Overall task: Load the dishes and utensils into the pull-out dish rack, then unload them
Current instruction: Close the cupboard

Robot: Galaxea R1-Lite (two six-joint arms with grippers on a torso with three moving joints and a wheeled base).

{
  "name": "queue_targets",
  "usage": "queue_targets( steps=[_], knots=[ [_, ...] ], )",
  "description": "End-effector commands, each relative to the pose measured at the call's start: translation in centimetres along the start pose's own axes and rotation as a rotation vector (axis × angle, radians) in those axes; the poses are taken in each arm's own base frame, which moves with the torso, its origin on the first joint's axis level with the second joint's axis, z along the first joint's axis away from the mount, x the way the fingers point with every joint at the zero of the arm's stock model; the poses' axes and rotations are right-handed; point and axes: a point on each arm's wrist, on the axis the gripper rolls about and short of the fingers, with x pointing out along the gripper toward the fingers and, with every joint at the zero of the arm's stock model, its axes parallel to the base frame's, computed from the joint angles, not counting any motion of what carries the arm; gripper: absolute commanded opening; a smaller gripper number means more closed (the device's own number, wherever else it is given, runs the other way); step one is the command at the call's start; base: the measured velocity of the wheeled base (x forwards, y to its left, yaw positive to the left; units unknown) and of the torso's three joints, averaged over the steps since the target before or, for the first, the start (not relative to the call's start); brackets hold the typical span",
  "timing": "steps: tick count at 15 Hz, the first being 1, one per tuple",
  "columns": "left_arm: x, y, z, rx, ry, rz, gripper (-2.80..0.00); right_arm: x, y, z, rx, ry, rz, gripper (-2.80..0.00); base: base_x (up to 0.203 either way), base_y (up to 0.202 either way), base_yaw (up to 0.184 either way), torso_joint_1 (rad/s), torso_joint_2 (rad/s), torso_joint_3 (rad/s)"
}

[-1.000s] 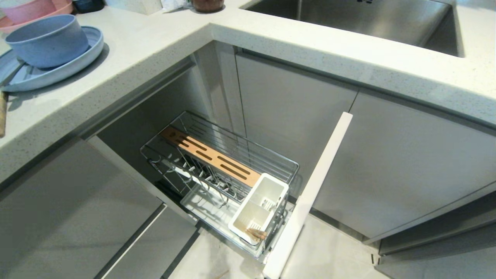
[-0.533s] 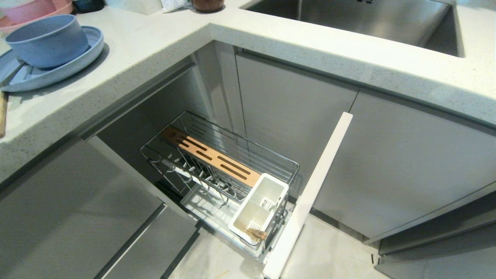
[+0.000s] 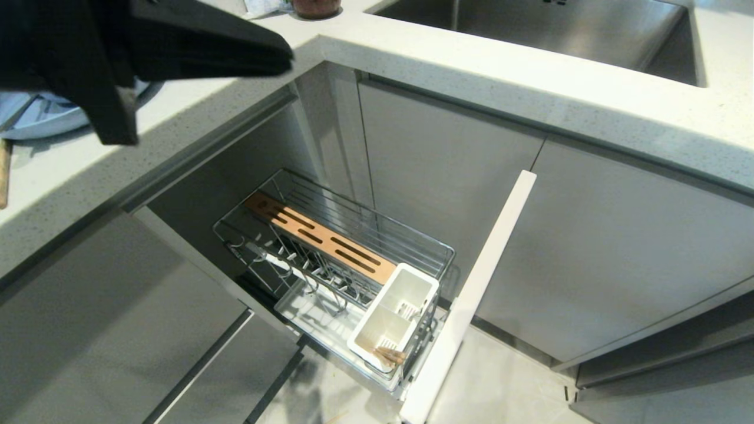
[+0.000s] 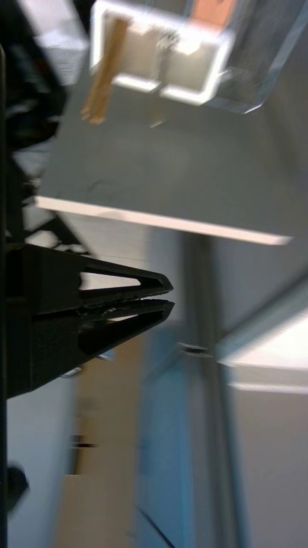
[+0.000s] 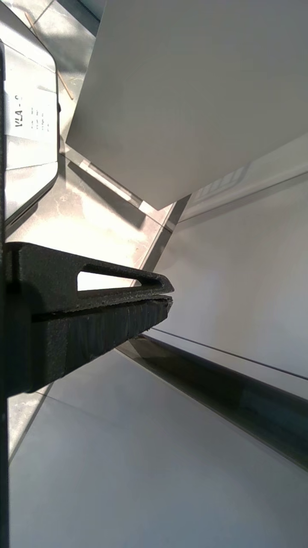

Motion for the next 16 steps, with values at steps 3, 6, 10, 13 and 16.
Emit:
queue_targets(
  steps=[3, 6, 10, 13, 16],
  knots=[
    [8.5, 0.3, -5.3, 0.012, 0.315, 0.051, -2.80, 0.0, 0.0, 0.0, 0.000, -0.003, 0.000, -2.80, 0.000, 0.000, 0.000, 0.000, 0.00, 0.000],
    [11.8, 0.9, -7.9, 0.026, 0.424, 0.093, -2.80, 0.0, 0.0, 0.0, 0.000, -0.003, 0.000, -2.80, 0.000, 0.000, 0.000, 0.000, 0.00, 0.000],
    [14.4, 1.3, -10.3, 0.043, 0.520, 0.131, -2.80, 0.0, 0.0, 0.0, 0.000, -0.003, 0.000, -2.80, 0.000, 0.000, 0.000, 0.000, 0.00, 0.000],
    [15.4, 1.8, -11.4, 0.075, 0.569, 0.154, -2.80, 0.0, 0.0, 0.0, 0.000, -0.003, 0.000, -2.80, 0.000, 0.000, 0.000, 0.000, 0.00, 0.000],
    [15.9, 2.2, -11.9, 0.112, 0.563, 0.218, -2.80, 0.0, 0.0, 0.0, 0.000, -0.003, 0.000, -2.80, 0.000, 0.000, 0.000, 0.000, 0.00, 0.000]
  ],
)
